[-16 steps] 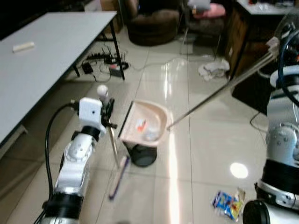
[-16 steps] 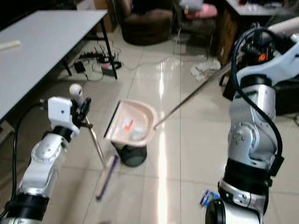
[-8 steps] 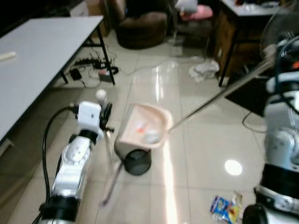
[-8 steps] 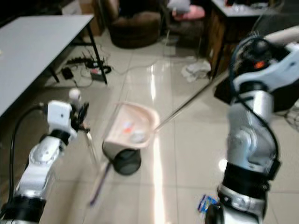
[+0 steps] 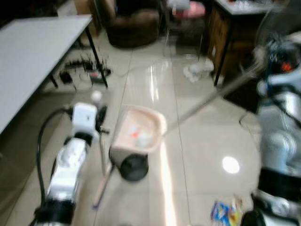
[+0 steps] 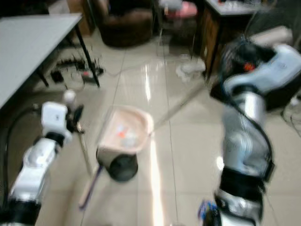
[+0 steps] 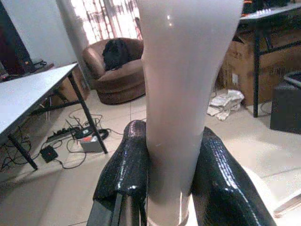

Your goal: Sweep floor

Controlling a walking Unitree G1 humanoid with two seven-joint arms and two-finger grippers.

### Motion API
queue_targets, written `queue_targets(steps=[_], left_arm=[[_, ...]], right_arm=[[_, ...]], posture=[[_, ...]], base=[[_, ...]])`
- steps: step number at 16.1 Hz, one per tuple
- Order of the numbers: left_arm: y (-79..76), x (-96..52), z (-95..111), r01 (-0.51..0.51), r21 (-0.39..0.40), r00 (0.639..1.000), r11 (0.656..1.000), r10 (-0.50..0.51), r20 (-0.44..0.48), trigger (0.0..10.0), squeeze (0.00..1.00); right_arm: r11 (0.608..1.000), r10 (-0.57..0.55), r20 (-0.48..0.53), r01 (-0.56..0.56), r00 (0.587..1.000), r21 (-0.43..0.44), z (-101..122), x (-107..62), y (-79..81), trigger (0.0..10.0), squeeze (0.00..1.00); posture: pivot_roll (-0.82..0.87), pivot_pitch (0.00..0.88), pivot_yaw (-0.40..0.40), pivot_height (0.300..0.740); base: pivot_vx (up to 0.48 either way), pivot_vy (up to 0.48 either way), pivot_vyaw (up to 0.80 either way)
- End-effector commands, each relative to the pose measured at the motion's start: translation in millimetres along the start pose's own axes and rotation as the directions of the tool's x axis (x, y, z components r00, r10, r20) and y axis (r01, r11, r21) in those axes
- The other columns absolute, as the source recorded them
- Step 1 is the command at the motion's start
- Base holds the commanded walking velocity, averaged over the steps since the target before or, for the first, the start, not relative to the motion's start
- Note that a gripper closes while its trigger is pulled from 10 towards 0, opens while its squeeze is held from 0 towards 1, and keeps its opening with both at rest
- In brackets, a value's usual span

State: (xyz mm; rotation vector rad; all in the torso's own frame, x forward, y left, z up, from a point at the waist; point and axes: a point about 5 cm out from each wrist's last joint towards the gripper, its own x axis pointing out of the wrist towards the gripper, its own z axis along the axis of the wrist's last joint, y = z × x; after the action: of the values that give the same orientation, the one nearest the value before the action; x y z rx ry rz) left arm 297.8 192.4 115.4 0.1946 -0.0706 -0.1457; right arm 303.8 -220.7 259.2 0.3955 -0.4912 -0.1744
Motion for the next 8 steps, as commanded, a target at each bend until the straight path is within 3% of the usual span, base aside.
queue_targets(steps=[1,4,8], left_arm=[[11.3,1.4,9,-0.031,0.026,0.999,0.999,0.03,0.039,10.0,0.0],[12.5,0.5,6,-0.029,0.028,0.999,0.999,0.029,0.019,10.0,0.0],[15.2,-1.1,-5,-0.044,0.06,0.998,0.997,0.047,-0.043,10.0,0.0]], right_arm=[[0.997,0.052,0.039,-0.054,0.998,0.046,7,2.4,15.1,10.0,0.0],[0.997,0.061,0.02,-0.062,0.998,0.036,2,0.4,15.7,10.0,0.0],[0.994,0.108,0.012,-0.108,0.994,-0.012,-3,4.7,22.8,10.0,0.0]], posture=[[0.01,0.028,0.066,0.74],[0.01,0.026,0.071,0.74],[0.01,0.036,0.072,0.74]], base=[[0.398,0.0,0.0],[0.392,0.0,0.0],[0.0,0.0,0.0]])
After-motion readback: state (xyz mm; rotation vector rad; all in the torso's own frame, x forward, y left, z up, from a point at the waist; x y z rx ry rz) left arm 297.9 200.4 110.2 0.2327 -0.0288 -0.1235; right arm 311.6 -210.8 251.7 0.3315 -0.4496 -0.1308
